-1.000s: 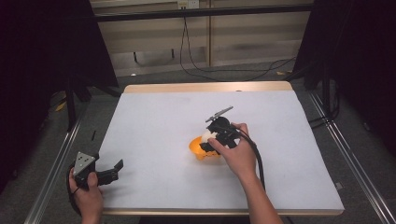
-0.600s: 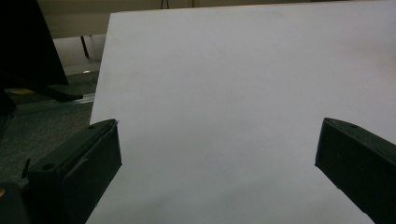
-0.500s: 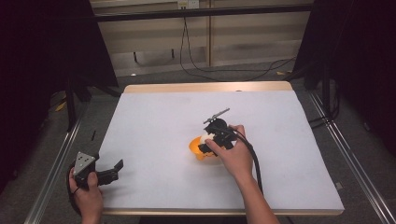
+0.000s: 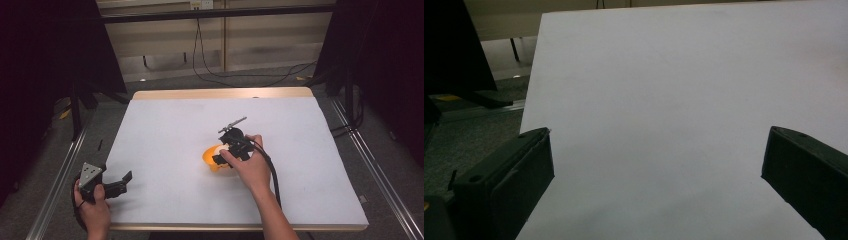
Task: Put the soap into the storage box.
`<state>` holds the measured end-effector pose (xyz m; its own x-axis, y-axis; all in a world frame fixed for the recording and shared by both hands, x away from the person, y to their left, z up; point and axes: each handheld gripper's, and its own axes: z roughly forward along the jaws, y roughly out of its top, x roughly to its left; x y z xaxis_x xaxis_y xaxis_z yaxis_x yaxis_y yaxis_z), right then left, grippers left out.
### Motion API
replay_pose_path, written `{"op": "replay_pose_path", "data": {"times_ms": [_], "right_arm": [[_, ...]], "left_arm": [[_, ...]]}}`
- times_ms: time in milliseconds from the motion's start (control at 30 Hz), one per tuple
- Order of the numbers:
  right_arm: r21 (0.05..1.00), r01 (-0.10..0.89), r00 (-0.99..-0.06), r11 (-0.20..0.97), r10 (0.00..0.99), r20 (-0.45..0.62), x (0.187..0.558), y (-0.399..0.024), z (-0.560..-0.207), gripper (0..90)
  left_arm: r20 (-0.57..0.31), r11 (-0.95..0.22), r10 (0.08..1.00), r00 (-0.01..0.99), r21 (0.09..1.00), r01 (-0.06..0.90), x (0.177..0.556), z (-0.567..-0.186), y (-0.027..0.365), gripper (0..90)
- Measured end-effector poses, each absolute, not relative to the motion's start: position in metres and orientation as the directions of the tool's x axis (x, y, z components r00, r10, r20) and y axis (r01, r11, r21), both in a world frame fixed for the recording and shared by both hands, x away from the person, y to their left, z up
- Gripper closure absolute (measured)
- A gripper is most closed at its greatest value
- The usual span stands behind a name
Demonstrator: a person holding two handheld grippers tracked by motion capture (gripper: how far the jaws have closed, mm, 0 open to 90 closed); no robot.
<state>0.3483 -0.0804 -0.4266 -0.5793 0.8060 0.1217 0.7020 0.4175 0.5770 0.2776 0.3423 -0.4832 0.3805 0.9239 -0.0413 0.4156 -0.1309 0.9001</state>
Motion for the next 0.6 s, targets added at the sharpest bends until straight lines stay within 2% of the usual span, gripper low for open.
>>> {"op": "replay_pose_path", "data": {"times_ms": [267,600], "right_arm": [[0.602,0.698,-0.564,0.388,0.816,0.128,0.347,-0.089,-0.419,20.2],[0.644,0.683,-0.530,0.345,0.841,0.112,0.343,-0.102,-0.413,7.3]], "left_arm": [[-0.040,-0.132,0.923,0.382,0.900,0.414,0.278,-0.483,0.342,0.1],[-0.039,-0.133,0.923,0.382,0.901,0.414,0.278,-0.483,0.342,0.1]]}}
